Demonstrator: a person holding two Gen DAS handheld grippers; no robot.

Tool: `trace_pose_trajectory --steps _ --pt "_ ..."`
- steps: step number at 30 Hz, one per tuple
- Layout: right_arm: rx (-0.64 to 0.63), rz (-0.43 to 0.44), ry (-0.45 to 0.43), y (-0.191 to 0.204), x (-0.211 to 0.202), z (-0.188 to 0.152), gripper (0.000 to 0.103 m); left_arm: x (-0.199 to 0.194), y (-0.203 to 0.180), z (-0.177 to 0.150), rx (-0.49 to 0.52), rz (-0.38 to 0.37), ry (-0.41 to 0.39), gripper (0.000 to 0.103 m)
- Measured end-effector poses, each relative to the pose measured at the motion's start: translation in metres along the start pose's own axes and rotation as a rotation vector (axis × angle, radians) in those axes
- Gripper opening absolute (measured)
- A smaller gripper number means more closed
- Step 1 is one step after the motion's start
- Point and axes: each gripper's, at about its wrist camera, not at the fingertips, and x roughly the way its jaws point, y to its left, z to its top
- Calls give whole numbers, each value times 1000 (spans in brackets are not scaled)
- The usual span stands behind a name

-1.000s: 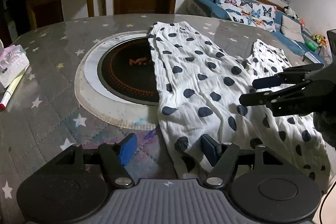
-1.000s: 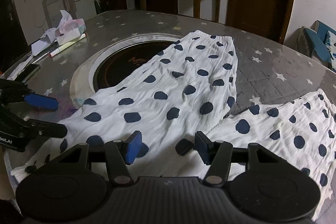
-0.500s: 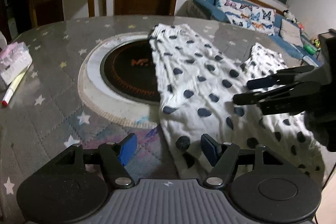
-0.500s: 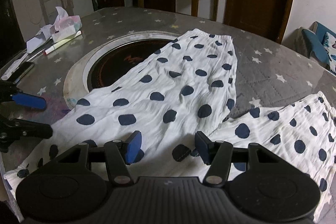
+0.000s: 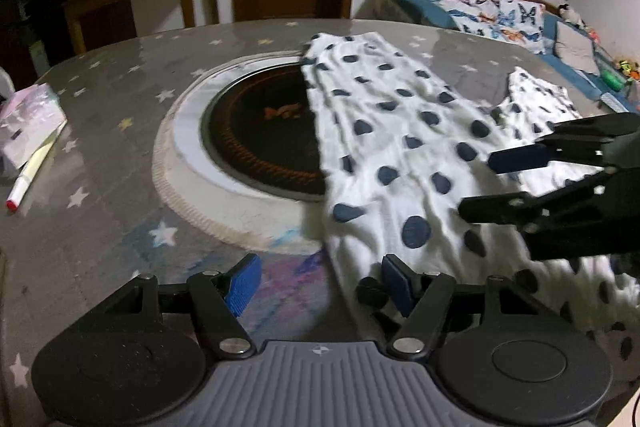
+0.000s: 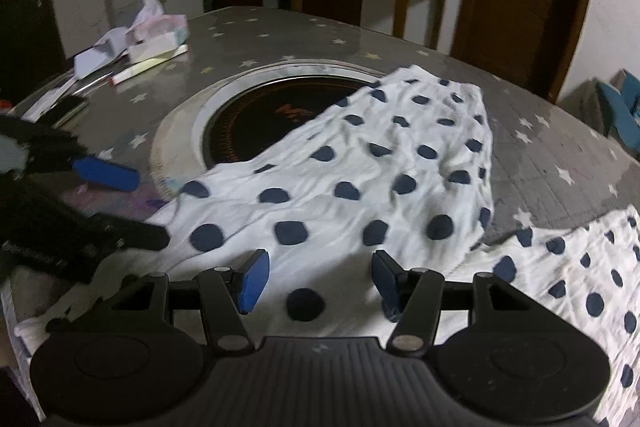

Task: Fold clothes
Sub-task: 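Lay one pant leg over the other with the right gripper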

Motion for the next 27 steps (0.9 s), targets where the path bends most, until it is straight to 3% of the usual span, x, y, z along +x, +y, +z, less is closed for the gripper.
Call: trace_pose_trajectory --steps 8,13,23,27 --pt "-54 56 -7 27 -6 -5 62 -1 5 0 16 47 -20 70" --pt "0 51 -39 17 -36 -19 64 -10 4 4 17 50 -48 70" --pt "173 -70 -24 -14 -81 -77 64 -23 -39 9 110 -89 -107 70" --pt "223 -114 -23 -23 -89 -96 64 -8 -50 4 153 -82 -82 69"
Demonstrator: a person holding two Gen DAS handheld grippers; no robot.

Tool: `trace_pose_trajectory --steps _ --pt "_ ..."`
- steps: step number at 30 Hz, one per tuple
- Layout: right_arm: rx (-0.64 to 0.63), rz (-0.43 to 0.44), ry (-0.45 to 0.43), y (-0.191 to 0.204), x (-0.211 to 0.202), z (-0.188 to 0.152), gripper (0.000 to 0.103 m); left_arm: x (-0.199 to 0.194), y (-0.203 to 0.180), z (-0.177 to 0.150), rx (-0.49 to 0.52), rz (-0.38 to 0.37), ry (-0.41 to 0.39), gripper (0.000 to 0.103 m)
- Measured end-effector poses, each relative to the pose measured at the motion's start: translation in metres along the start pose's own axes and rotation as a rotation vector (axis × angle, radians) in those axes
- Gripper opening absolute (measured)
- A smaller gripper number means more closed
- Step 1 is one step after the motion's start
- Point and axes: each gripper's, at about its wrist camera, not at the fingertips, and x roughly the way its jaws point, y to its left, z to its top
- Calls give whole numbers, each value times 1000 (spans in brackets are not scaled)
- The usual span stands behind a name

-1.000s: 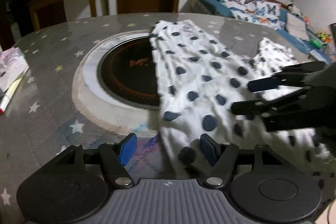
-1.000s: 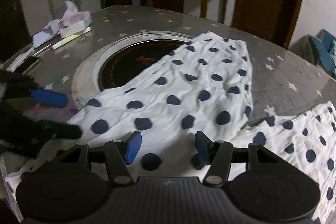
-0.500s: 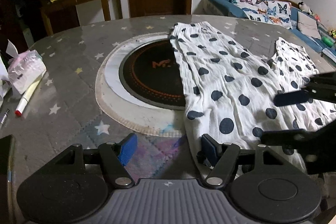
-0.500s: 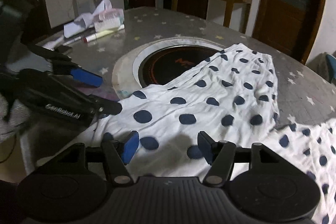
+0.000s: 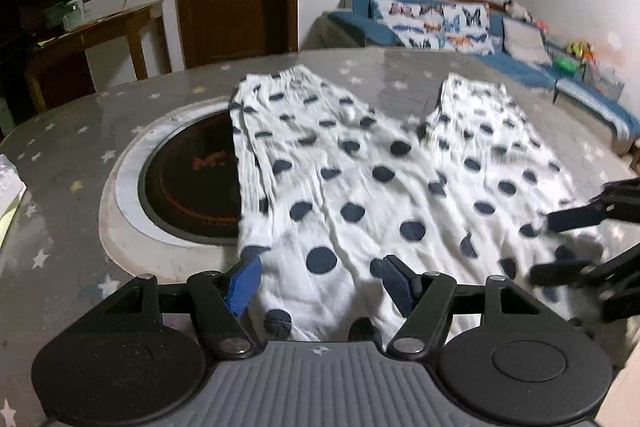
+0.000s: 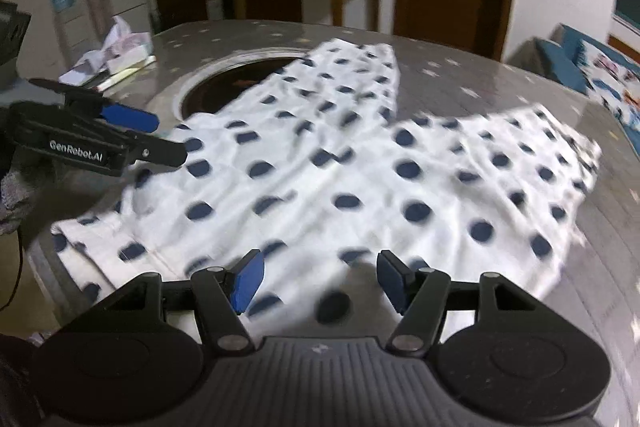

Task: Fold clothes
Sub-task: 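Lay one pant leg over the other with the right gripper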

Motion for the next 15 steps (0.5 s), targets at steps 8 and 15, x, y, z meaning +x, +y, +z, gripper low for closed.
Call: trace_pose_trajectory --steps 8,15 --pt "90 -32 -6 -21 -12 -22 64 10 15 -10 -8 56 39 69" --pt "130 -9 -11 -43 -20 -7 64 2 13 -4 17 48 24 69"
